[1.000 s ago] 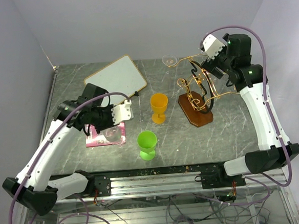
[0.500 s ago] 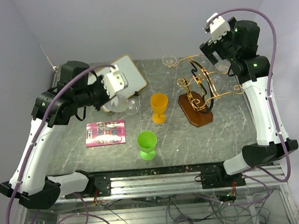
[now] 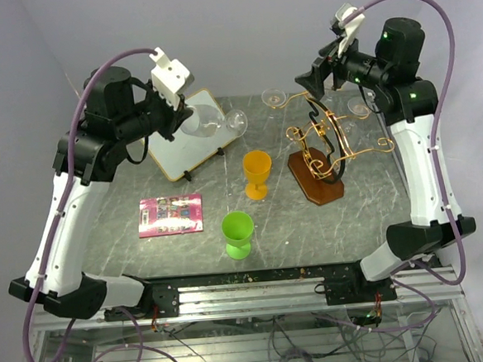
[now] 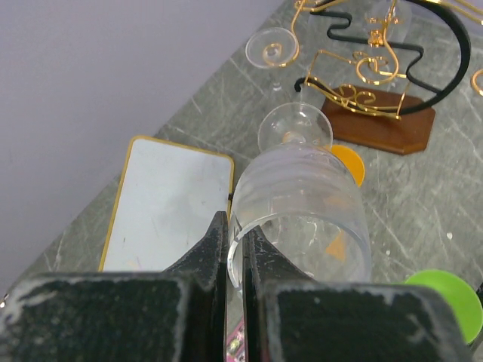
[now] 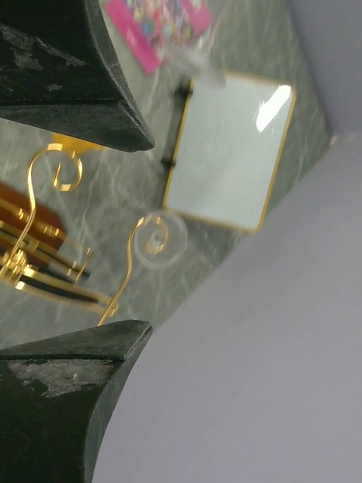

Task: Place the wine glass upside down on the wine glass rack

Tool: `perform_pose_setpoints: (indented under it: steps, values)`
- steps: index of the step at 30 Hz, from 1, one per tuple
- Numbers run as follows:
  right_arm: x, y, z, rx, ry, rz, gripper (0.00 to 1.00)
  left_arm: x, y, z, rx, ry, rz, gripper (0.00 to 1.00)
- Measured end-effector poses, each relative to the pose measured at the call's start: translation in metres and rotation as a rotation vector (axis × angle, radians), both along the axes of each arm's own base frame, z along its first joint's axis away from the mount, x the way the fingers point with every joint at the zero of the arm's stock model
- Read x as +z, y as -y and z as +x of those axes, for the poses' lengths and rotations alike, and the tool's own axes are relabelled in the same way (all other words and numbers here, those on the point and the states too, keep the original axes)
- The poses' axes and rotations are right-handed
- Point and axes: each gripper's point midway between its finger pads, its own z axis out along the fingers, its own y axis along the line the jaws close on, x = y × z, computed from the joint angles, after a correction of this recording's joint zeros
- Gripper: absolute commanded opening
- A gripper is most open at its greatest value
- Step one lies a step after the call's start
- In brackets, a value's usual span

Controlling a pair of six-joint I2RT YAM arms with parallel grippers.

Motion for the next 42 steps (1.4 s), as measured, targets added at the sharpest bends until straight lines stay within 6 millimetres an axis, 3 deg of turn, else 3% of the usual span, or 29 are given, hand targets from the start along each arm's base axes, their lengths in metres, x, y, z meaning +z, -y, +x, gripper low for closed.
perform_pose_setpoints:
  steps: [10, 18, 35, 42]
  values:
    - [-0.03, -0.059, -0.01, 0.231, -0.289, 0.323, 0.75, 0.025, 0.021, 0.034, 0.003, 0.053, -0.097, 0.07]
    - [-0.068, -0.085, -0.011, 0.234, -0.526, 0.472, 0.67, 0.031, 0.032, 0.035, -0.027, 0.042, -0.154, 0.07]
    - [-0.068, -0.108, -0.021, 0.319, -0.615, 0.567, 0.35, 0.033, 0.043, 0.039, -0.059, 0.019, -0.201, 0.07]
    - [-0.074, -0.111, -0.019, 0.33, -0.647, 0.582, 0.15, 0.033, 0.044, 0.038, -0.064, 0.018, -0.202, 0.07]
